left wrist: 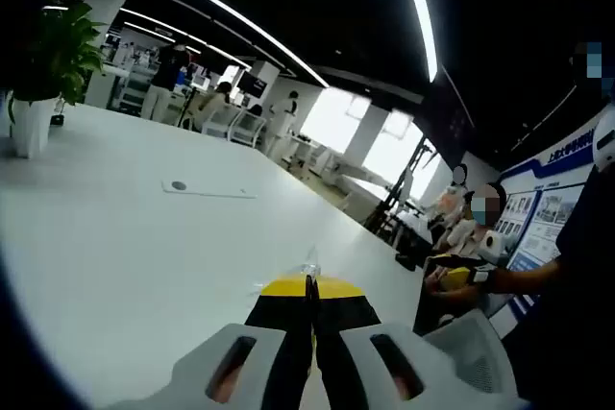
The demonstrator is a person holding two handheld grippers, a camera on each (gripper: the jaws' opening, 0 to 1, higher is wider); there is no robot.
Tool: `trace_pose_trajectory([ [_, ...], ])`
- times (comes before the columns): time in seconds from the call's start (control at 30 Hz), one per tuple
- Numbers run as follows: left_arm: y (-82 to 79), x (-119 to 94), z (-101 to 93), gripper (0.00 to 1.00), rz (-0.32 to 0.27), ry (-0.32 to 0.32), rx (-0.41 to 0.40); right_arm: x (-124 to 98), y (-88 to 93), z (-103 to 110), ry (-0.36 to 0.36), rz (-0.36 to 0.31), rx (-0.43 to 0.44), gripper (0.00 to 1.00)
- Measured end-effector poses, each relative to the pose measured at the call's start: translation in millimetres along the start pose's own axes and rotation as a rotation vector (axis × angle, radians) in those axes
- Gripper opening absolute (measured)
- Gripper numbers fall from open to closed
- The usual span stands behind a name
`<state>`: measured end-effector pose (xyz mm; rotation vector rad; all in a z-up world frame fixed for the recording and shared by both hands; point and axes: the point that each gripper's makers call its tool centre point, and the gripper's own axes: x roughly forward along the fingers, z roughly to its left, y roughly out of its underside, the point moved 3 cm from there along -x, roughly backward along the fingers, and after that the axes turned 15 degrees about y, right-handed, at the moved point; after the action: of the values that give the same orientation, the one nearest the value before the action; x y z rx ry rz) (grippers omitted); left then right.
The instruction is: Compare the silicone blocks by pressing each to a similar depth, holding the contact briefly, and releasing to observe deformation and rebound differences across the visible hardness samples.
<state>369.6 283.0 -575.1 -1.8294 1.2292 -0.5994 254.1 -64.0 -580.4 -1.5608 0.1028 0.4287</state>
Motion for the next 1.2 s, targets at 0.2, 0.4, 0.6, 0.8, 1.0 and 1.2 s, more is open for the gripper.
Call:
trace_pose_trajectory([
  [0.2,11.4,0,9.2,0.0,-0.008,-0.002,-0.056,-2,1.5,0,0.003,0.008,0.007,0.41],
  [0.4,18.5,-6,26.5,0.0,-0.041,-0.021,-0.111,-2,4.8,6,-0.011,0.027,-0.003,0.4],
  [0.6,13.4,-17,42.8,0.0,-0.039,-0.06,-0.112,-2,5.7,8,-0.021,0.043,-0.018,0.39],
  [0.8,13.1,-21,54.5,0.0,-0.011,-0.068,-0.111,0,6.0,8,-0.023,0.058,-0.028,0.38],
  [1.0,30.7,-13,66.8,0.0,0.112,-0.065,-0.095,2,5.1,10,-0.026,0.068,-0.046,0.38],
  [1.2,35.4,-7,84.7,0.0,0.142,-0.063,-0.108,2,8.0,10,-0.025,0.087,-0.058,0.37],
])
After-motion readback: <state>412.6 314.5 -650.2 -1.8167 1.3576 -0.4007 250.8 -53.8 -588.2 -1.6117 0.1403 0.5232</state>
